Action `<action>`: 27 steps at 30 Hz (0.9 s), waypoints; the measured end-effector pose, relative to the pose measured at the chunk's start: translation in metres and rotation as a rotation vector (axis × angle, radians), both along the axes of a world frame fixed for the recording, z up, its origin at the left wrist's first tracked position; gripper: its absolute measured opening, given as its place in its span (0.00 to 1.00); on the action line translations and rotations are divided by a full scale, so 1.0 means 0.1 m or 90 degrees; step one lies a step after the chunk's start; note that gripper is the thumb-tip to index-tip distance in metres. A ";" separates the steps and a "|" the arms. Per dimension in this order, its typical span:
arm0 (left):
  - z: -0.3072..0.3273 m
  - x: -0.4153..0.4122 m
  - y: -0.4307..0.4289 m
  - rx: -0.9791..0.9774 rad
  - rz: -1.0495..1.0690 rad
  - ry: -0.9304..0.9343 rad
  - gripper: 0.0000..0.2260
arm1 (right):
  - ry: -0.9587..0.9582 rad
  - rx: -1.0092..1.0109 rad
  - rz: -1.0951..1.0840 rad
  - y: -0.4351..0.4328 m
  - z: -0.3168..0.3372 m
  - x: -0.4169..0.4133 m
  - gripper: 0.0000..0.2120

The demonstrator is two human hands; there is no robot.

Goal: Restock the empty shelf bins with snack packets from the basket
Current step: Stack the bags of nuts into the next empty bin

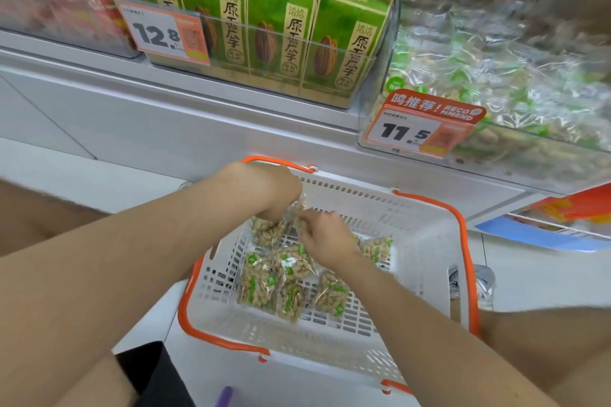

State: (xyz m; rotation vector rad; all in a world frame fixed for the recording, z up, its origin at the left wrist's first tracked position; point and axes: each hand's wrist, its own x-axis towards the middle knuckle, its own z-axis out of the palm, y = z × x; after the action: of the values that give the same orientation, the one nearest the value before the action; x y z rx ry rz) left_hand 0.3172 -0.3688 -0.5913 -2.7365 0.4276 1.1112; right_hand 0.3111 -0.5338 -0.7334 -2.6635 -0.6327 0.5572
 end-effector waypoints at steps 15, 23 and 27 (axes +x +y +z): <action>0.68 -0.14 -0.17 -0.460 0.141 -0.154 0.15 | -0.309 0.537 -0.201 -0.31 1.60 -0.46 0.08; 1.40 -0.27 -0.32 -0.847 0.362 -0.300 0.13 | -0.406 0.571 -0.209 -0.65 2.23 -0.27 0.11; 1.59 -0.17 -0.47 -0.951 0.493 -0.348 0.09 | -0.309 0.585 -0.236 -0.62 2.52 -0.18 0.13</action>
State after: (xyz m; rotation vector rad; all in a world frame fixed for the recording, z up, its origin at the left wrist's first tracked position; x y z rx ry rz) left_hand 0.3005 -0.4154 -0.4326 -4.5178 0.0285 -0.2961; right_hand 0.2935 -0.5958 -0.4814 -1.9215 -0.3568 -0.4216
